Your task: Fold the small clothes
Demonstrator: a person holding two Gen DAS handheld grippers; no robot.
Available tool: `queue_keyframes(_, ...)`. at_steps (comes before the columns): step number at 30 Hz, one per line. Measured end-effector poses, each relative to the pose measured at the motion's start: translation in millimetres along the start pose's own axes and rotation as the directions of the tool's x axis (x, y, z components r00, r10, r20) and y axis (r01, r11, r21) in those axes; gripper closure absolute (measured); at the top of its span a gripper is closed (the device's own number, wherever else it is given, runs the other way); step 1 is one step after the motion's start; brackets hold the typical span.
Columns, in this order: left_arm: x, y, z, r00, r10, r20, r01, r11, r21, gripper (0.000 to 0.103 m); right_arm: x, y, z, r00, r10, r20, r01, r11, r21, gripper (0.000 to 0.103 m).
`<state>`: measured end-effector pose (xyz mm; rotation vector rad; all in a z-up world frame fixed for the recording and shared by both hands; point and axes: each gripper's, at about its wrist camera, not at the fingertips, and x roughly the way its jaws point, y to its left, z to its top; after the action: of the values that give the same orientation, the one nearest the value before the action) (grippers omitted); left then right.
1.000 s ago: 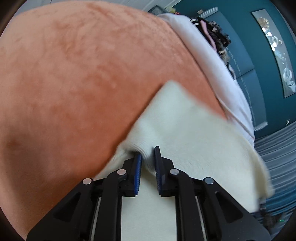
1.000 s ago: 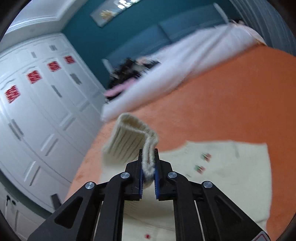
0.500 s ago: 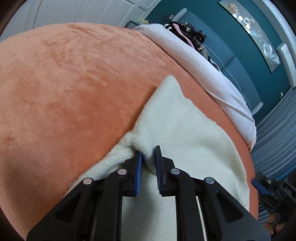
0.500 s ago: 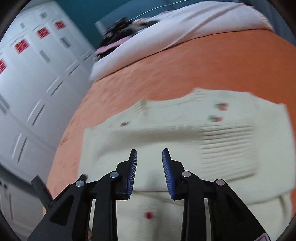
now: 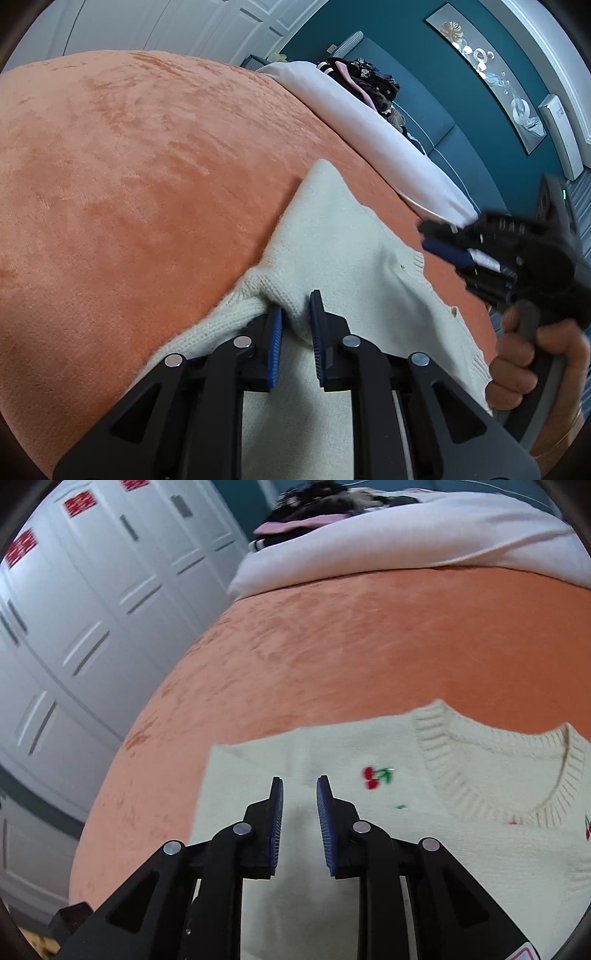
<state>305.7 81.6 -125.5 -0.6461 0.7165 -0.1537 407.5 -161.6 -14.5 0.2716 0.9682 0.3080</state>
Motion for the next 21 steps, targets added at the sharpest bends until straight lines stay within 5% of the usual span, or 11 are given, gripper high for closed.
queue_keyframes(2, -0.8, 0.8, 0.0, 1.0, -0.005, 0.001, 0.005, 1.0, -0.003, 0.088, 21.0, 29.7, 8.2, 0.998, 0.01, -0.064, -0.016, 0.995, -0.098, 0.046)
queue_keyframes(6, -1.7, 0.9, -1.3, 1.0, -0.007, 0.004, 0.007, 1.0, -0.001, 0.088, 77.9, 69.4, 19.2, 0.985, -0.063, -0.158, 0.02, 0.966, -0.26, 0.043)
queue_keyframes(7, -2.5, 1.4, -3.0, 1.0, -0.007, 0.007, 0.007, 1.0, 0.003, 0.088, 92.4, 75.1, 20.1, 0.98, -0.069, -0.188, 0.012, 0.958, -0.287, 0.057)
queue_keyframes(8, -3.3, 1.5, -4.7, 1.0, -0.007, 0.011, 0.007, 1.0, 0.006, 0.088, 104.7, 81.7, 19.0, 0.974, -0.082, -0.211, 0.007, 0.943, -0.333, 0.092)
queue_keyframes(16, -8.6, -2.6, -16.6, 0.999, 0.002, 0.032, -0.002, 1.0, 0.031, 0.088, 147.8, 107.5, 23.5, 0.965, -0.219, -0.144, 0.136, 0.889, -0.438, 0.095)
queue_keyframes(21, -7.9, -3.6, -16.7, 1.0, 0.003, 0.029, -0.004, 1.0, 0.029, 0.088, 26.1, 42.9, 23.8, 0.999, 0.009, 0.051, -0.004, 0.994, -0.11, 0.095)
